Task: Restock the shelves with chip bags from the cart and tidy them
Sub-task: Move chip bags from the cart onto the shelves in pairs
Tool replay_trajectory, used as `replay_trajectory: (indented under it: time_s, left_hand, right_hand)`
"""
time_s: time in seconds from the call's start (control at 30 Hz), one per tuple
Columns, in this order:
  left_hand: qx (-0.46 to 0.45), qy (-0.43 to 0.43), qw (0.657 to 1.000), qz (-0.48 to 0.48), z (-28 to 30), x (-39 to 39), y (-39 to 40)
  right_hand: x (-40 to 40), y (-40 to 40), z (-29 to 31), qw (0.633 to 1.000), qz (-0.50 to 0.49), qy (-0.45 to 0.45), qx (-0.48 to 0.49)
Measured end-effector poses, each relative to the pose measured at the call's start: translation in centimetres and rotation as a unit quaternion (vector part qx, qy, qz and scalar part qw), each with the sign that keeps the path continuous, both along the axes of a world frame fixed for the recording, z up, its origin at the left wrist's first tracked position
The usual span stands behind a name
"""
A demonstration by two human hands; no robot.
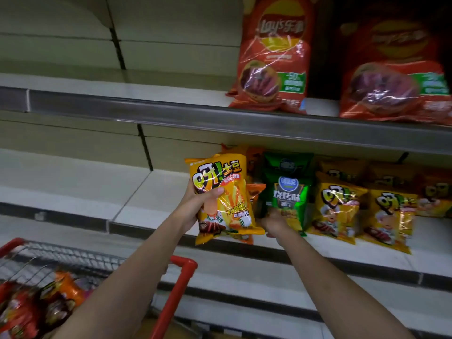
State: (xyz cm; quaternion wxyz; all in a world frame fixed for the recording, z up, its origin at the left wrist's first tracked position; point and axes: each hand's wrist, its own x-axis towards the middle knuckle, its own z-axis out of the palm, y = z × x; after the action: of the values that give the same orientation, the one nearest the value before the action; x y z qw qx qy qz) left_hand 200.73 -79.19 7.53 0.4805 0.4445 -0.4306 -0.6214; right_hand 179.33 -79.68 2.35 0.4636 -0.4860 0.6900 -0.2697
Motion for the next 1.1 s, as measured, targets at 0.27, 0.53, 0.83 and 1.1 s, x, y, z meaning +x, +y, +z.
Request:
replay_trajectory:
  time_s: [0.27, 0.53, 0.83, 1.1]
  left_hand:
    - [-0.003, -0.057, 0.996, -0.062, 1.5, -8.5, 1.2]
    - [0.009, -0.104, 0.990, -0.090, 1.3, -19.1, 6.6]
    - [0.015, -0.097, 0.984, -0.146, 1.2, -28.8, 12.9]
    - [0.062, -0.124, 0.973, -0.184, -0.3, -37.3, 15.6]
  right_hand:
    - [-6.4, 4.1, 4.2, 0.991, -0.057, -0.098, -0.066]
    - [-14.5, 11.5, 7.1, 0.987, -0.005, -0.156, -0.043]
    - [-24.9, 18.1, 6.6, 0.980, -0.021, -0.185, -0.073]
    - [-35.3, 22.1, 6.0, 0.971, -0.105, -0.197, -0.087]
